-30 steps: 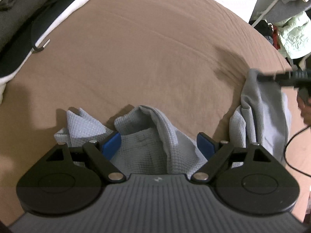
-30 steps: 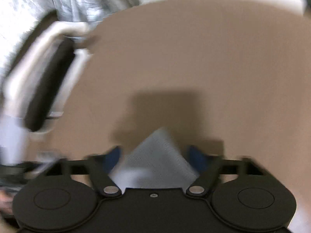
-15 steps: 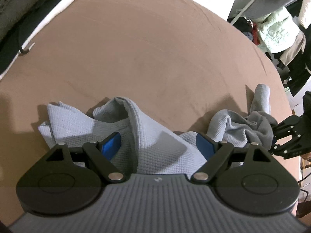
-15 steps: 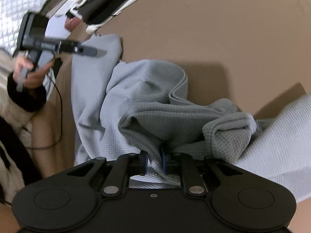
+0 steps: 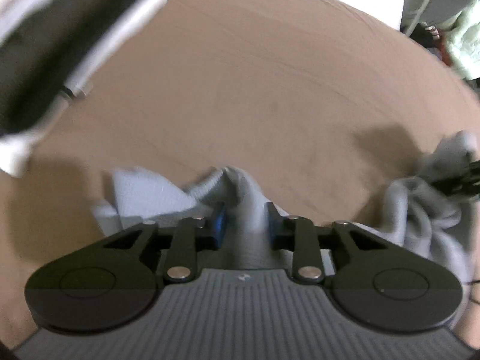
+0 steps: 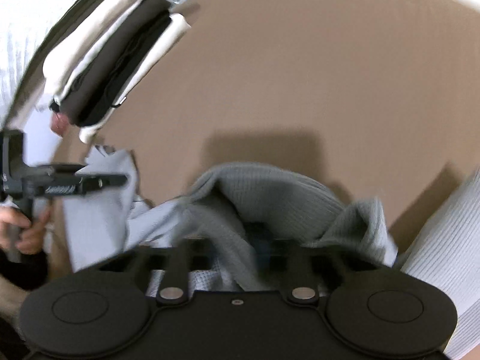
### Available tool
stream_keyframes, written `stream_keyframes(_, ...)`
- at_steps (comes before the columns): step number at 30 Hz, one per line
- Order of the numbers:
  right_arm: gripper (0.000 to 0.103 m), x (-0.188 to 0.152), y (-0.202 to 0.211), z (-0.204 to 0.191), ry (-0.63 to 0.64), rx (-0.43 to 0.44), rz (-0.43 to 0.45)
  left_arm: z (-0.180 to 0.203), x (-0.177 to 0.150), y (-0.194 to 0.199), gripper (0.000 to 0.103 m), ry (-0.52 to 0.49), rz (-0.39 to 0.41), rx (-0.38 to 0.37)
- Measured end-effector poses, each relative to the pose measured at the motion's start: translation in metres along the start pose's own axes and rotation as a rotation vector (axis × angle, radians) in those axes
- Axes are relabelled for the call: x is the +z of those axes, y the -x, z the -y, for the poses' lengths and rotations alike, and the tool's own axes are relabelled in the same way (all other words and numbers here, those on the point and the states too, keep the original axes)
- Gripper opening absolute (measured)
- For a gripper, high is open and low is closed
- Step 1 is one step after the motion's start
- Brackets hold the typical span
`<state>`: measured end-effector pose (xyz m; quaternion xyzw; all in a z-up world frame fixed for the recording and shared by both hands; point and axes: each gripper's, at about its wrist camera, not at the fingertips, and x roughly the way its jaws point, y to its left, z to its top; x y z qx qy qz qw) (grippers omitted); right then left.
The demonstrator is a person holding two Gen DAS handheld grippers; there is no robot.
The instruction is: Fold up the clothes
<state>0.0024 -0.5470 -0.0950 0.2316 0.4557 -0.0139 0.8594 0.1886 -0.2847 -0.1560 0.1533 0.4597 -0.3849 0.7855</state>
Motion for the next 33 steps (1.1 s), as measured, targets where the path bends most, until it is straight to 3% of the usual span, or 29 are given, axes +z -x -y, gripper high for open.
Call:
stream_keyframes(6, 0.01, 0.007, 0.071, -0.017, 0.065, -0.016, 0.273, 0.03, 0.0, 0.038, 0.009, -0.12, 0.191, 0.053)
stream_keyframes(13, 0.007, -0.006, 0.14, 0.005, 0.058, -0.091, 0.47, 0.01, 0.012, 0.083, 0.005, -0.045, 0.364, -0.014)
stream_keyframes(17, 0.007, -0.011, 0.145, 0.031, 0.02, -0.114, 0.473, 0.008, 0.021, 0.091, 0.005, -0.007, 0.402, -0.035)
stream_keyframes(22, 0.006, 0.002, 0.135, 0.057, 0.025, -0.193, 0.413, 0.013, 0.072, 0.077, 0.004, -0.109, 0.469, 0.0)
stream_keyframes(24, 0.005, 0.029, 0.138, 0.057, 0.069, -0.234, 0.444, 0.018, 0.112, 0.077, 0.004, -0.177, 0.542, 0.041)
stream_keyframes(27, 0.005, 0.077, 0.158, 0.059, 0.142, -0.293, 0.537, 0.016, 0.189, 0.08, 0.004, -0.207, 0.72, 0.123)
stream_keyframes(29, 0.005, 0.104, 0.179, 0.063, 0.152, -0.314, 0.64, 0.015, 0.24, 0.065, 0.013, -0.205, 0.721, 0.203)
stream_keyframes(30, 0.005, 0.115, 0.185, 0.066, 0.143, -0.347, 0.688, 0.011, 0.262, 0.049, 0.039, -0.163, 0.674, 0.212)
stream_keyframes(31, 0.006, 0.125, 0.183, 0.07, 0.139, -0.426, 0.719, 0.006, 0.283, 0.032, 0.054, -0.114, 0.618, 0.213)
stream_keyframes(32, 0.017, 0.132, 0.172, 0.076, 0.142, -0.508, 0.704, 0.001, 0.294, 0.015, 0.066, -0.074, 0.567, 0.203)
stream_keyframes(33, 0.038, 0.138, 0.158, 0.081, 0.145, -0.587, 0.677, -0.002, 0.297, -0.002, 0.066, -0.042, 0.512, 0.209)
